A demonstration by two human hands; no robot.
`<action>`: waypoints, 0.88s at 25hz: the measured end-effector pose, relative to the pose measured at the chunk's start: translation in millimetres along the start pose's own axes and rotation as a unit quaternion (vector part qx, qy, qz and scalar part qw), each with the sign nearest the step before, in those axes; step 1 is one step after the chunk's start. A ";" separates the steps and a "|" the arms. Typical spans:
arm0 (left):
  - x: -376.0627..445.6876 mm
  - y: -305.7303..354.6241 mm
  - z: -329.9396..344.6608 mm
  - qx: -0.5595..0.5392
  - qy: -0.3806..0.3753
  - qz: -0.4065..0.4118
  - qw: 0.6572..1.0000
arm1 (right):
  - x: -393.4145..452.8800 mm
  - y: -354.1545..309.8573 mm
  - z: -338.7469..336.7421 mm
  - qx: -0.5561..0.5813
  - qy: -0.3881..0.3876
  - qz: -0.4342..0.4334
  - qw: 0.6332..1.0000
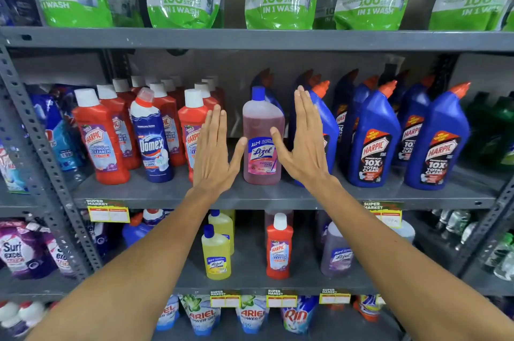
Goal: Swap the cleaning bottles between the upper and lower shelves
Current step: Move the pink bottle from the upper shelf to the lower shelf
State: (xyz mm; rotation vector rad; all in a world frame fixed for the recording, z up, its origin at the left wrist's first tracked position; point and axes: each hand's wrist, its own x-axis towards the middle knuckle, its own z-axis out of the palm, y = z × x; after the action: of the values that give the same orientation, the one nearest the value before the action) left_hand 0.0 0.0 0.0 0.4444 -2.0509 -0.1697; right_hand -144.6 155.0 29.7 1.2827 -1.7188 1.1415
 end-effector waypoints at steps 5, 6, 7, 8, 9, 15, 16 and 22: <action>-14.9 0.0 12.8 -0.023 -0.039 -0.014 0.999 | -24.9 -3.3 8.3 0.041 -0.006 0.044 0.998; -15.1 2.5 15.4 -0.042 -0.051 -0.016 0.998 | -36.0 -4.1 9.8 0.045 -0.013 0.053 0.997; -15.0 5.2 17.4 -0.063 -0.066 -0.024 0.996 | -48.6 -2.9 10.9 0.048 -0.022 0.061 0.997; -13.6 9.0 17.5 -0.084 -0.081 -0.035 0.993 | -62.2 -2.2 10.9 0.044 -0.033 0.066 0.996; -12.2 12.3 18.9 -0.111 -0.095 -0.062 0.987 | -77.5 -0.8 13.2 0.041 -0.050 0.081 0.995; 19.7 20.3 27.6 -0.361 -0.175 -0.279 0.872 | -137.7 16.3 37.9 -0.034 -0.145 0.185 0.971; 25.4 15.9 30.6 -0.375 -0.190 -0.294 0.858 | -140.9 16.4 42.5 -0.059 -0.152 0.190 0.968; 46.8 -9.0 46.0 -0.405 -0.248 -0.307 0.825 | -148.4 18.5 58.5 -0.168 -0.159 0.143 0.962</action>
State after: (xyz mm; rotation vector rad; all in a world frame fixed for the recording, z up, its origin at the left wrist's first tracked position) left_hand -58.2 -29.0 12.3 0.5246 -2.0038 -1.6261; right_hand -124.3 154.8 -129.7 1.0682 -2.2822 0.7730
